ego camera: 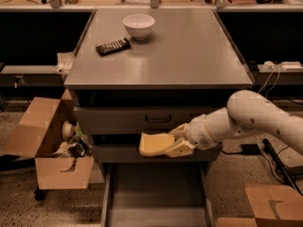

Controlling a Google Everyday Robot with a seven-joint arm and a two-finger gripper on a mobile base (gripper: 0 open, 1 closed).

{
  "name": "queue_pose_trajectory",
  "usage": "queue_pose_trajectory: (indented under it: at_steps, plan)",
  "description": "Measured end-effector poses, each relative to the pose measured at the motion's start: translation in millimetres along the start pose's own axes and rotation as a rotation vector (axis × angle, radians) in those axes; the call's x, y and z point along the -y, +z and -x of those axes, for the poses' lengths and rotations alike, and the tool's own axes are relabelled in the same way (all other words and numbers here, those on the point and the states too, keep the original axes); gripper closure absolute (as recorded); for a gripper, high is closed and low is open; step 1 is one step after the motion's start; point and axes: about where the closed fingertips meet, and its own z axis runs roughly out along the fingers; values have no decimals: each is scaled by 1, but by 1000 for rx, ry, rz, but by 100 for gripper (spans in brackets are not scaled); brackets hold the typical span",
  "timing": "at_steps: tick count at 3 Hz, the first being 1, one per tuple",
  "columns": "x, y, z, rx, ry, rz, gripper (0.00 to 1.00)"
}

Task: Place sponge into bottom drawer

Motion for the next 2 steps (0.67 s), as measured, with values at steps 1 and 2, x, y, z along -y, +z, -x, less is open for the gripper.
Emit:
queue_pose_trajectory:
  at_steps: [1,2]
  plan:
    - [4,14,-93,-26,155,-36,100]
    - [4,15,-94,-27,155,-36,100]
